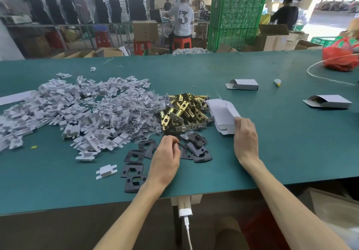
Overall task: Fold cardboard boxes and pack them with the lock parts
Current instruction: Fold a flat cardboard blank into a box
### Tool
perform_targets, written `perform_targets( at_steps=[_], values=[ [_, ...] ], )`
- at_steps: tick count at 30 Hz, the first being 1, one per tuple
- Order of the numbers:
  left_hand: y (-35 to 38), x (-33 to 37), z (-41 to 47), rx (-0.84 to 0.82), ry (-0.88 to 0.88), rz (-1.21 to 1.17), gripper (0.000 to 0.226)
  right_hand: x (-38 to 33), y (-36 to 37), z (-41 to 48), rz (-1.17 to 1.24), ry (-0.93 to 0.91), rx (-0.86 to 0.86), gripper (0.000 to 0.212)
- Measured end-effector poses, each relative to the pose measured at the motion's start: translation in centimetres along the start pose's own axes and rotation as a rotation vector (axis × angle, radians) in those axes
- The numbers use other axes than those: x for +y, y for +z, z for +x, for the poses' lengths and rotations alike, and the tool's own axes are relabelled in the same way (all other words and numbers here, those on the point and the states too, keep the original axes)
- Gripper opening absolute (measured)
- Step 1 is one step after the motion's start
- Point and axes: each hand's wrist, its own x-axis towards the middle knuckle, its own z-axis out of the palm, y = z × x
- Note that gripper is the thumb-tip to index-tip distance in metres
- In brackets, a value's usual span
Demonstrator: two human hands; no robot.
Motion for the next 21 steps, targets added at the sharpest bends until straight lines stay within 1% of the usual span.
perform_targets(
  at_steps=[2, 4, 5, 7, 9, 11, 13, 15, 16, 18, 20, 21],
  values=[
    [0.0, 0.0, 0.0, 0.018, -0.001, -0.021, 0.010, 0.6, -0.3, 0.4, 0.148, 0.159, 0.118, 0.024],
    [0.0, 0.0, -0.1, 0.024, 0.008, -0.031, 0.010, 1.3, -0.6, 1.0, 0.271, 0.360, 0.191, 0.031],
    [-0.1, 0.0, -0.1, 0.025, 0.017, -0.032, 0.010, 1.6, -0.7, 1.2, 0.308, 0.429, 0.212, 0.036],
    [-0.1, 0.1, -0.2, 0.035, 0.037, -0.032, 0.010, 1.8, -1.4, 1.1, 0.375, 0.512, 0.248, 0.043],
    [0.0, 0.1, -0.3, 0.048, 0.060, -0.027, 0.011, 1.2, -2.2, 0.4, 0.448, 0.548, 0.256, 0.046],
    [-0.1, 0.1, -0.3, 0.056, 0.095, -0.024, 0.013, 0.3, -2.5, -1.2, 0.547, 0.540, 0.172, 0.045],
    [-0.2, 0.2, -0.2, 0.053, 0.121, -0.046, 0.016, -0.9, -2.3, -3.1, 0.738, 0.567, -0.003, 0.043],
    [-0.4, 0.3, 0.0, 0.035, 0.115, -0.114, 0.021, -2.2, -2.0, -4.9, 0.950, 0.615, -0.203, 0.033],
    [-0.5, 0.4, 0.1, 0.022, 0.086, -0.174, 0.024, -2.7, -1.8, -5.6, 0.998, 0.610, -0.278, 0.027],
    [-0.8, 0.7, 0.2, -0.032, -0.037, -0.363, 0.036, -3.1, -1.8, -5.9, 1.020, 0.584, -0.341, 0.022],
    [-1.1, 0.9, 0.4, -0.161, -0.191, -0.674, 0.060, -2.9, -2.0, -5.5, 1.067, 0.600, -0.399, 0.020],
    [-1.2, 1.0, 0.6, -0.241, -0.234, -0.845, 0.074, -2.7, -2.1, -5.3, 1.082, 0.601, -0.430, 0.020]
  ],
)
